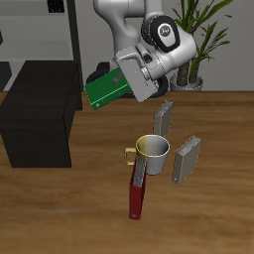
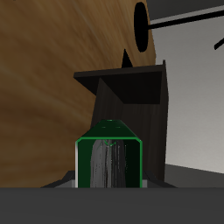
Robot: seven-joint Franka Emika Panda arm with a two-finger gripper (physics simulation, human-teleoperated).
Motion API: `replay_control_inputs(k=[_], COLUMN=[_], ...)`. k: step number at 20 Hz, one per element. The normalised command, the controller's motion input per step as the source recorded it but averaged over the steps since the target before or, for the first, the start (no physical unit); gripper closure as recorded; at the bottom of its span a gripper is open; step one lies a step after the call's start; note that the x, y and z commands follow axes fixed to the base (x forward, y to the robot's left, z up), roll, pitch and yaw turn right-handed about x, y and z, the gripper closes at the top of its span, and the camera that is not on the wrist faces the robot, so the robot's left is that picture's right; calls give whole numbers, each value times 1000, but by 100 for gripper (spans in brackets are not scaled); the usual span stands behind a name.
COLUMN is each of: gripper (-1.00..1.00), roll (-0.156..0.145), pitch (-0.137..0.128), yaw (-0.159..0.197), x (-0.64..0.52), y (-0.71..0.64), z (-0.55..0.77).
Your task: Place the green book in the top region of the shelf
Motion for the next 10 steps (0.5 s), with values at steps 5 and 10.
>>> replay_control_inputs(k=[5,10], gripper=[100,100], roll=[11,-8], pitch=[16,8], yaw=[20,10], x=[109,129], y=[-69,-71], z=[-121,-71])
